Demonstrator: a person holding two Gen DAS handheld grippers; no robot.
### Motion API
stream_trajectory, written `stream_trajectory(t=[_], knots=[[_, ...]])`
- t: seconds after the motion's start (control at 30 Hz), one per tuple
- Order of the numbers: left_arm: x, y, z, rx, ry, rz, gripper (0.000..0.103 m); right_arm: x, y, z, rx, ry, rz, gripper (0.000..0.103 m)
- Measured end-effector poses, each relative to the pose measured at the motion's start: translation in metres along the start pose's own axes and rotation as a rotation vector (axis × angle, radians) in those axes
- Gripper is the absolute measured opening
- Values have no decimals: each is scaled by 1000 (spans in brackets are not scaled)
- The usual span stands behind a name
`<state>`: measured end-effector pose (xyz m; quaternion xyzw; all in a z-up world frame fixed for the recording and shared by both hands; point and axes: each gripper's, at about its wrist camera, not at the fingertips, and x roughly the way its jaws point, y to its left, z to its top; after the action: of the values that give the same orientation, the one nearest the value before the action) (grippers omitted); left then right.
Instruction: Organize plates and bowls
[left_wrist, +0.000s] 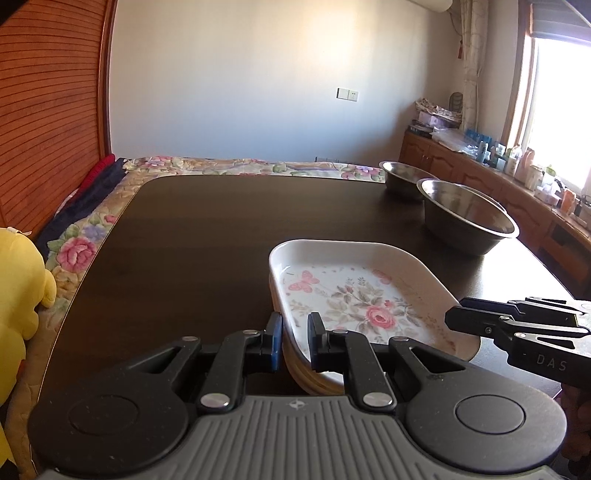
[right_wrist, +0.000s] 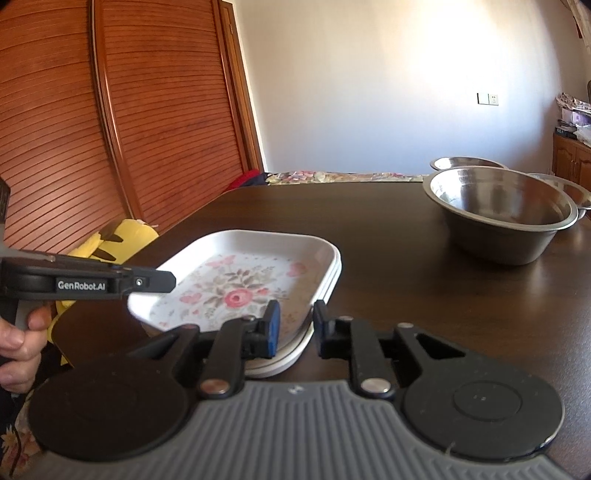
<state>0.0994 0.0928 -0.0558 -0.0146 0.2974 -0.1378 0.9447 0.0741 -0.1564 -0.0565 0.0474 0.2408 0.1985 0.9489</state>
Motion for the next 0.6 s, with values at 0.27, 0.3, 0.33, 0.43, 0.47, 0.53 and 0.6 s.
stream_trajectory(t=[0.27, 0.3, 0.33, 0.43, 0.47, 0.53, 0.6], knots=[[1, -1, -5, 10, 9, 7, 16, 0, -1, -1, 16, -5, 9, 21], [2, -1, -7, 10, 13, 7, 16, -1, -1, -1, 19, -6, 11, 21], [2, -1, -8, 8, 13, 6, 16, -1, -2, -1, 22, -8, 14, 21], [1, 1, -7, -1, 12, 2, 17, -5, -2, 0, 22, -23, 11, 21], [0, 1, -7, -3, 11, 2, 19, -6, -3, 1, 24, -28, 11, 21], [-2, 0, -6, 0, 0, 2, 28, -8, -4, 3, 29, -38, 10, 21], [-5, -3, -4, 8, -13, 9, 36, -10, -6, 5, 29, -48, 2, 22]])
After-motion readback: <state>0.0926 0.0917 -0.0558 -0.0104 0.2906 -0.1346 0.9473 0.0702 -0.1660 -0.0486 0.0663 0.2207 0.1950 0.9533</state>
